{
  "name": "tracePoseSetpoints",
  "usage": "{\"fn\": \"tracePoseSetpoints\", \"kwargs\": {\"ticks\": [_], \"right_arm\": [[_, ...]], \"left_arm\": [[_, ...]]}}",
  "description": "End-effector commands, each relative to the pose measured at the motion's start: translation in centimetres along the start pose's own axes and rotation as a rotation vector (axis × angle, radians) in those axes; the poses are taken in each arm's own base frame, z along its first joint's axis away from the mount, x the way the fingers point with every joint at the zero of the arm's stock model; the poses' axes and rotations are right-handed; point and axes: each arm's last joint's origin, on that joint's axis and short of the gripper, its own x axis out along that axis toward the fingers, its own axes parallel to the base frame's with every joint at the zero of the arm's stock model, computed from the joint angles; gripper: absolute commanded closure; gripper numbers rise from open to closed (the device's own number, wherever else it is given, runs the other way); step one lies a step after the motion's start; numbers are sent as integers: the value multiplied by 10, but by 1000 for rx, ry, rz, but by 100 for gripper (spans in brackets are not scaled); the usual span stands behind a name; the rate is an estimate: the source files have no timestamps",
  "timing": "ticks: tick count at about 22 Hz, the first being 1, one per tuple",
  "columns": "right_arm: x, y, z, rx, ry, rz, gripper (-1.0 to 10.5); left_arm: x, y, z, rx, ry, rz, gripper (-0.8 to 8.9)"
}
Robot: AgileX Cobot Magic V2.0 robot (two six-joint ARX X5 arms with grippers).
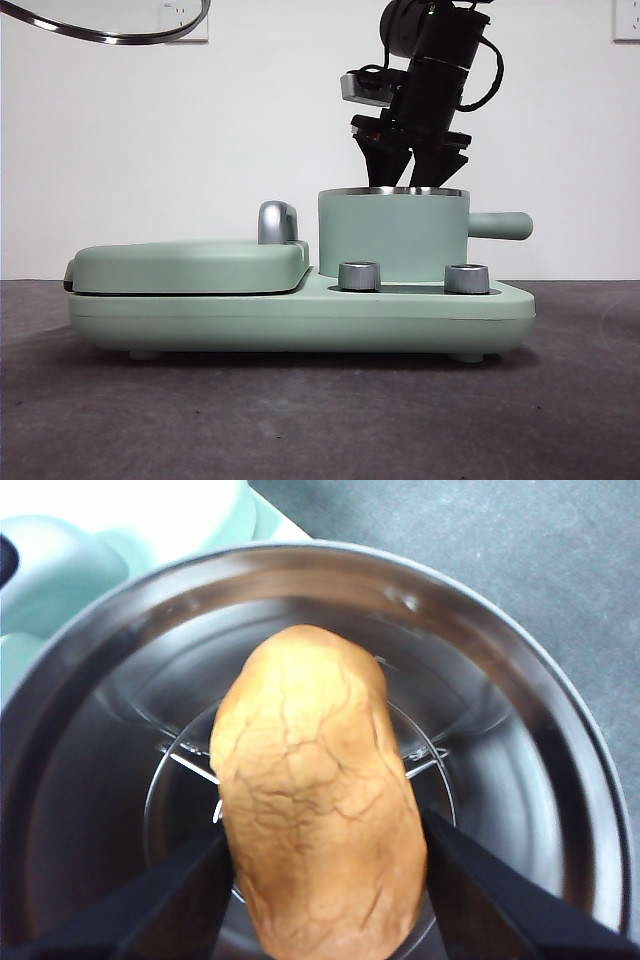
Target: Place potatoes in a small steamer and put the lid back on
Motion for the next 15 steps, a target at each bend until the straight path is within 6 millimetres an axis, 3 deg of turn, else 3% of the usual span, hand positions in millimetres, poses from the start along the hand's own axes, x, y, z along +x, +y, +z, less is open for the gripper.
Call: {"fn": "tracePoseSetpoints", "kwargs": {"ticks": [1, 7, 10, 12, 15], "right_arm": [[10, 0, 4, 8, 10, 5, 694], [14, 0, 3, 9, 22, 6, 692], [14, 0, 3, 6, 21, 8, 580], [13, 0, 3, 5, 18, 8, 574], [0, 1, 10, 0, -29, 42, 572]], "left_arm": [[-2, -1, 7, 3, -42, -1, 797], [-2, -1, 11, 5, -82, -1, 797], [-2, -1, 11, 5, -83, -1, 797], [-2, -1, 11, 5, -83, -1, 797], [-2, -1, 11, 5, -83, -1, 798]]}}
